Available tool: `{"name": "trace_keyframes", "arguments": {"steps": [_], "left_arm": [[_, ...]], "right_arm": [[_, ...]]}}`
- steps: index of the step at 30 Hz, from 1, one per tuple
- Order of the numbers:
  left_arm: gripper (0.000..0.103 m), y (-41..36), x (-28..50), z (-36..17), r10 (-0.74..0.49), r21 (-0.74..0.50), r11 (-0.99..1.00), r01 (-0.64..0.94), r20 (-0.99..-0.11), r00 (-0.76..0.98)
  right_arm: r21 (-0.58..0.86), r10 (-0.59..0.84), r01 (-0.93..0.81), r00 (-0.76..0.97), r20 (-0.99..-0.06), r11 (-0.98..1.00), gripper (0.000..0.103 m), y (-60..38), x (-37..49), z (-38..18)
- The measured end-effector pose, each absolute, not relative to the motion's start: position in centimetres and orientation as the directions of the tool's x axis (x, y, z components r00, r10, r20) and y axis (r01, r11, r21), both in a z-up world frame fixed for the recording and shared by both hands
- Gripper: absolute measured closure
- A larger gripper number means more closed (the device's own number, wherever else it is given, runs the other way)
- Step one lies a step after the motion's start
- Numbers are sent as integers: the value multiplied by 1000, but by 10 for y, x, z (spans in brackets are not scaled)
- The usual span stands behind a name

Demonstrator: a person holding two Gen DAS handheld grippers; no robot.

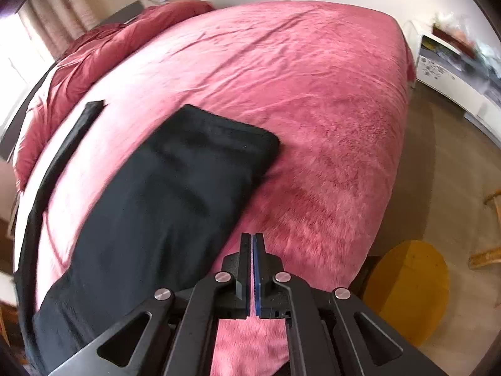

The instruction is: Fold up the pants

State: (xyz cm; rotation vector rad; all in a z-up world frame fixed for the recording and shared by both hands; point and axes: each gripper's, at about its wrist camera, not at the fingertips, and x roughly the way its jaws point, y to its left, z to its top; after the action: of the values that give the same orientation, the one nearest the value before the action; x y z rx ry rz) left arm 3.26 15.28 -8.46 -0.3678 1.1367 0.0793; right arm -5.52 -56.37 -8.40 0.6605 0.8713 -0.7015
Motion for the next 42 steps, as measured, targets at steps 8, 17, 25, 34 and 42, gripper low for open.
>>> {"name": "trace_keyframes", "arguments": {"steps": [8, 17, 25, 34, 42], "left_arm": [[72, 198, 15, -67, -119, -323, 880, -348, -860, 497], [70, 225, 46, -91, -208, -409, 820, -401, -865, 456], [70, 212, 56, -109, -229, -383, 845, -374, -890, 394], [80, 210, 74, -104, -40, -199, 903, -382, -921, 388], [79, 205, 111, -54, -30, -236, 916, -325, -846, 532]], "right_arm": [[189, -212, 578, 555, -804, 793, 94, -486, -12, -51], [328, 290, -21, 525, -800, 944, 66, -307, 58, -64], [350, 390, -172, 408, -826, 921, 64, -223, 74, -93], [318, 350, -148, 359, -865, 936, 57, -206, 84, -117], [325, 352, -135, 392, -850, 936, 56, -208, 84, -109]]}}
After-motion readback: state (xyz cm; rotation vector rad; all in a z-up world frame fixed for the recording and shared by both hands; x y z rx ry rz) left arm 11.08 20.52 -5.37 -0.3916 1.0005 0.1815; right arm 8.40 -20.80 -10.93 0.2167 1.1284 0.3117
